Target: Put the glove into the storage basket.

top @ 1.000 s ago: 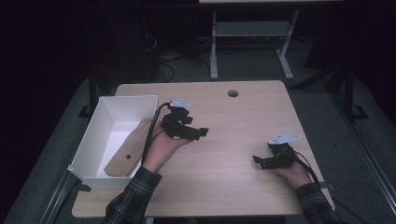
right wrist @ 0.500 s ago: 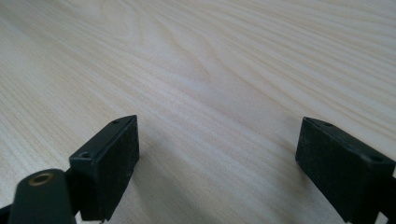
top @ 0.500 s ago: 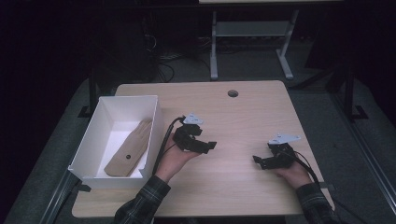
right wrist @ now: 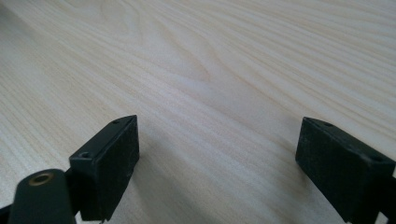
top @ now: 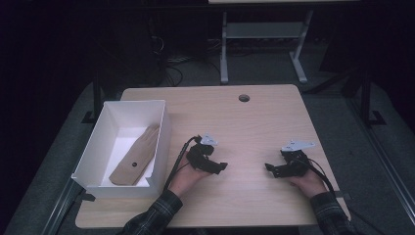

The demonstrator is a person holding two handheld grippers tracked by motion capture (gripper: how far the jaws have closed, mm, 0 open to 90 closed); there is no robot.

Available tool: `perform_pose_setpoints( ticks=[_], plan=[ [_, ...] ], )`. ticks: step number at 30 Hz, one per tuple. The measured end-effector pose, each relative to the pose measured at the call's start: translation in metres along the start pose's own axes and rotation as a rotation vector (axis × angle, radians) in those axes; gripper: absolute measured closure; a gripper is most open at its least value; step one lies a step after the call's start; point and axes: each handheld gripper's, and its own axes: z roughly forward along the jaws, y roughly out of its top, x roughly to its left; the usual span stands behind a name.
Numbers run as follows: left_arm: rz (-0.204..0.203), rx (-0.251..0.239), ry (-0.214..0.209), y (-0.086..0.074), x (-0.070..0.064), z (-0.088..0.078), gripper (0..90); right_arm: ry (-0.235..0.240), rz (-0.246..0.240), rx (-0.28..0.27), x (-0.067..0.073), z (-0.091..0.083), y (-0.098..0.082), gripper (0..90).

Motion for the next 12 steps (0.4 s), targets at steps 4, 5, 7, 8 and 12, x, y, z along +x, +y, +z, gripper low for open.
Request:
perform_pose_setpoints(
  ticks=[4,5,7,8,12],
  plan=[
    [0.014,0.016,0.008,-0.0041,-0.0002,0.0043,21.7,0.001,-0.002,0.004,-0.0001,-0.0002,0.0001,12.8],
    [0.017,0.024,0.011,-0.0047,-0.0002,0.0051,21.7,0.001,-0.001,0.004,-0.0001,-0.0002,0.0001,12.8],
    [0.020,0.030,0.012,-0.0057,-0.0001,0.0061,21.6,0.000,-0.001,0.001,0.0000,-0.0001,0.0000,12.8],
    [0.022,0.032,0.011,-0.0059,0.0002,0.0064,21.6,0.000,0.000,0.001,0.0000,0.0000,0.0000,12.8],
    [0.026,0.039,0.009,-0.0076,0.0005,0.0079,20.7,0.001,0.000,0.002,0.0000,-0.0001,0.0000,12.8]
  ],
)
